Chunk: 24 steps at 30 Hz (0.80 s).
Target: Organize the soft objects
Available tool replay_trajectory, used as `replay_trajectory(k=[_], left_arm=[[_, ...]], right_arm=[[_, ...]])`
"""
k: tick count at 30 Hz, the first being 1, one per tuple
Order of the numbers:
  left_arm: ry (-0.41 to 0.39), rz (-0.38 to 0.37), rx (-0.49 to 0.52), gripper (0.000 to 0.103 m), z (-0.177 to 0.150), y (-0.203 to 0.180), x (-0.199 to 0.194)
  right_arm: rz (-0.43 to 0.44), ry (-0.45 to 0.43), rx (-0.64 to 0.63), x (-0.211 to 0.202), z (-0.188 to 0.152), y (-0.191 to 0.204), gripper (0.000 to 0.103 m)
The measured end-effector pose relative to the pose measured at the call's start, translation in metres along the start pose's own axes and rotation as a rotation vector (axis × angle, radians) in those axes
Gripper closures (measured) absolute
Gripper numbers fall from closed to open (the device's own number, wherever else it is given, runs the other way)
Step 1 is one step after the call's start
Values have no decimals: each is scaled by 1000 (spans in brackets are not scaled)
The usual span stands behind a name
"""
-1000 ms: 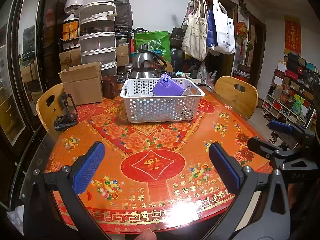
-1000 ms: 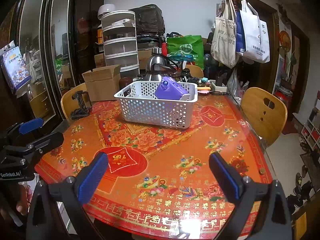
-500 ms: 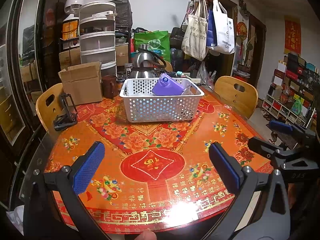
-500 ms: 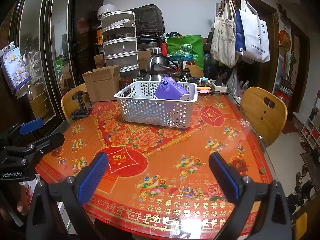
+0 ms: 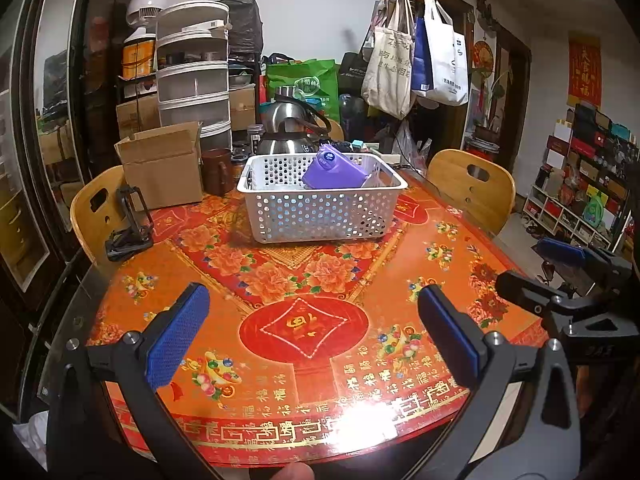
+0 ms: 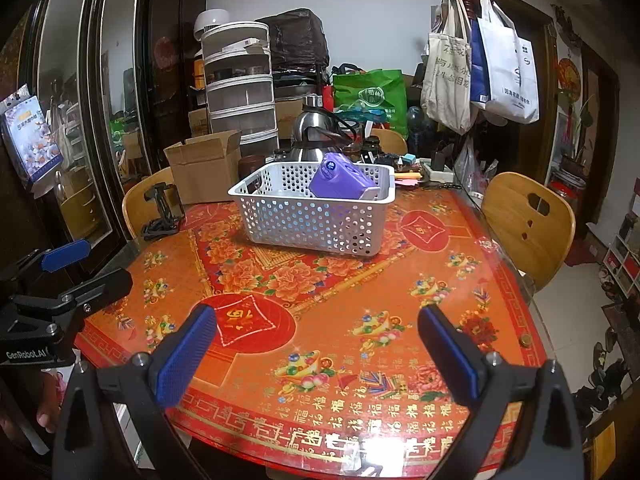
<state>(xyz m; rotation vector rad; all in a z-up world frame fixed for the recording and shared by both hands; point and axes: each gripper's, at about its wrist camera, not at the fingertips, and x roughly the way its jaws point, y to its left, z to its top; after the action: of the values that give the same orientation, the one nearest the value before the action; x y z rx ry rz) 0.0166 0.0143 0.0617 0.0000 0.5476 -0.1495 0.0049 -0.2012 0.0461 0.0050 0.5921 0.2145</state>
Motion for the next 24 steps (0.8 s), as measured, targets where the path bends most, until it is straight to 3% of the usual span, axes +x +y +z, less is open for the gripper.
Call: replay_trajectory(k=[24], left_arm=[[4,-5,4,0,-2,-6,3]], right_arm=[[4,12,1,3,-3,0,2]])
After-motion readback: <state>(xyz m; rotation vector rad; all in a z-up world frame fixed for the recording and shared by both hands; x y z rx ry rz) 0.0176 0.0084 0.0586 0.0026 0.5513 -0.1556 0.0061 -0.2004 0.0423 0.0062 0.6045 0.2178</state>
